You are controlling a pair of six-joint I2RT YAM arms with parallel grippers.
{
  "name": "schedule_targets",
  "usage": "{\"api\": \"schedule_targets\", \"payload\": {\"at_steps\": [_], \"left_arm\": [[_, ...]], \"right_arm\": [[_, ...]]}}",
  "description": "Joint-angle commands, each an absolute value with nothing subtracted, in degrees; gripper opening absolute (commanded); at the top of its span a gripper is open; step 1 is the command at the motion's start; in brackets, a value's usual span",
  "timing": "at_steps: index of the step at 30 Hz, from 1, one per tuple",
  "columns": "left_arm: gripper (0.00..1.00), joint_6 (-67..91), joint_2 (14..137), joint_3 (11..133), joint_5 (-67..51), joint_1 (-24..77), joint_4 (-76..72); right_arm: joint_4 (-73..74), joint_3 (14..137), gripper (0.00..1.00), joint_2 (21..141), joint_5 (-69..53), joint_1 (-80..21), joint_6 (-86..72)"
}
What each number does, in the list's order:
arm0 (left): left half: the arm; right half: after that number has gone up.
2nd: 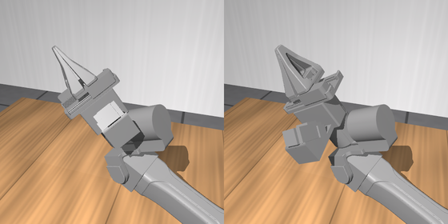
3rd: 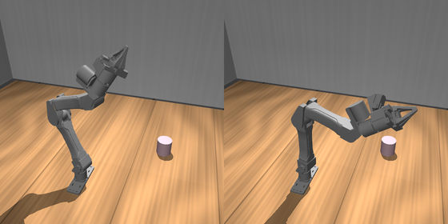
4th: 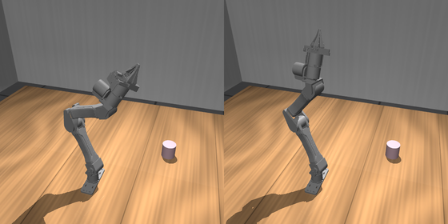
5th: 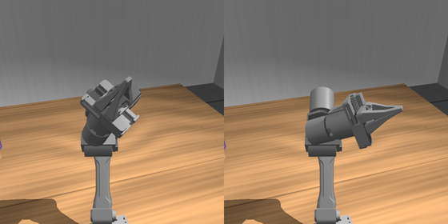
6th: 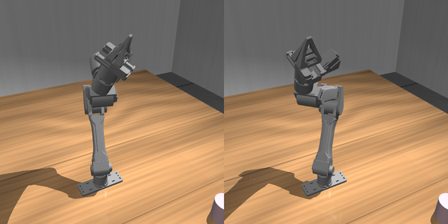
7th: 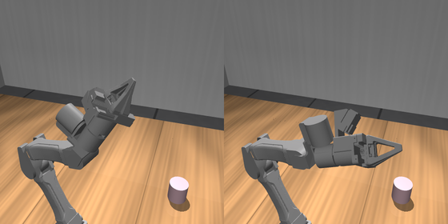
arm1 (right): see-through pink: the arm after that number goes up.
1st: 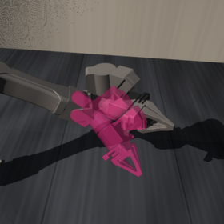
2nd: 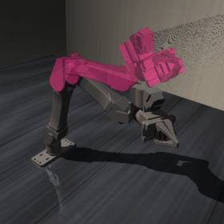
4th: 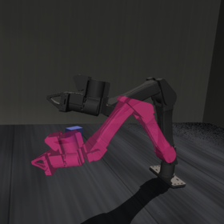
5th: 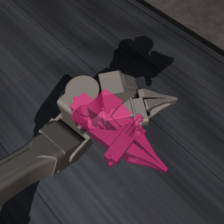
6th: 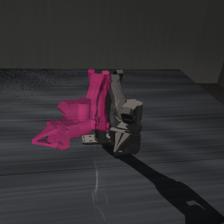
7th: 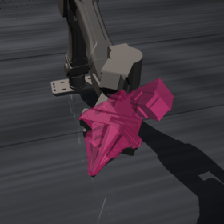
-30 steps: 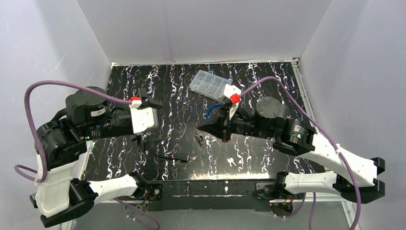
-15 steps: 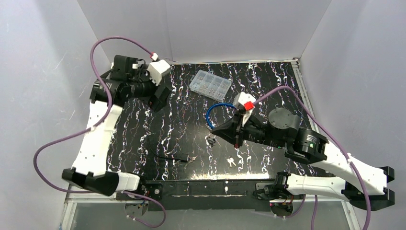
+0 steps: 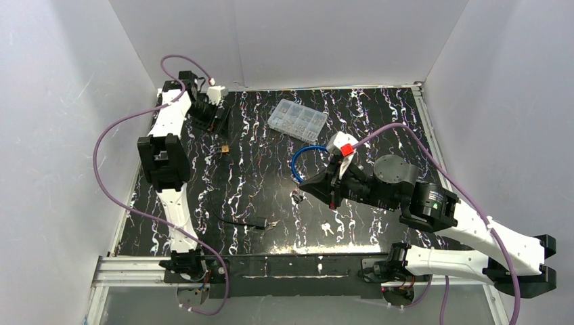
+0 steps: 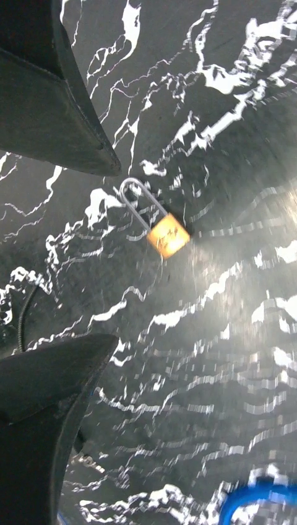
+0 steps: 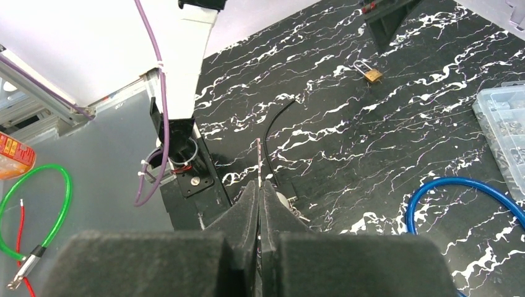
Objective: Unlock with the key
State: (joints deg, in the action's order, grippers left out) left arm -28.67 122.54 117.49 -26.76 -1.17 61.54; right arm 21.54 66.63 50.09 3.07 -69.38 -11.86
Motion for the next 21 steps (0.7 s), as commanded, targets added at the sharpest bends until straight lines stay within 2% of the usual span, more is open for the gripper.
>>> {"api": "schedule_targets", "payload": {"at_steps": [1, 7, 11, 18, 21], "left_arm": [[0.98, -24.45, 122.27, 116.56, -24.16, -3.30, 56.61], [0.98, -22.10, 122.51, 109.77, -20.11, -2.76, 49.56], [0.83, -24.51, 121.12, 102.89, -17.64, -2.21, 44.37], [0.73, -26.93, 121.50, 100.34, -14.55, -2.11, 40.82], [0.61, -27.31, 121.42, 99.82, -15.51, -2.11, 40.61]], "right_arm": [[17.13, 66.66, 0.01, 49.84, 4.47, -68.96, -12.29], [15.66, 67.03, 0.01, 51.57, 4.43, -68.33, -12.23], [14.64, 66.68, 0.01, 52.01, 3.17, -67.11, -12.64], [14.76, 67.10, 0.01, 52.67, 2.14, -65.51, -13.36], [15.08, 67.24, 0.01, 52.82, 1.67, -65.18, -13.44]]}}
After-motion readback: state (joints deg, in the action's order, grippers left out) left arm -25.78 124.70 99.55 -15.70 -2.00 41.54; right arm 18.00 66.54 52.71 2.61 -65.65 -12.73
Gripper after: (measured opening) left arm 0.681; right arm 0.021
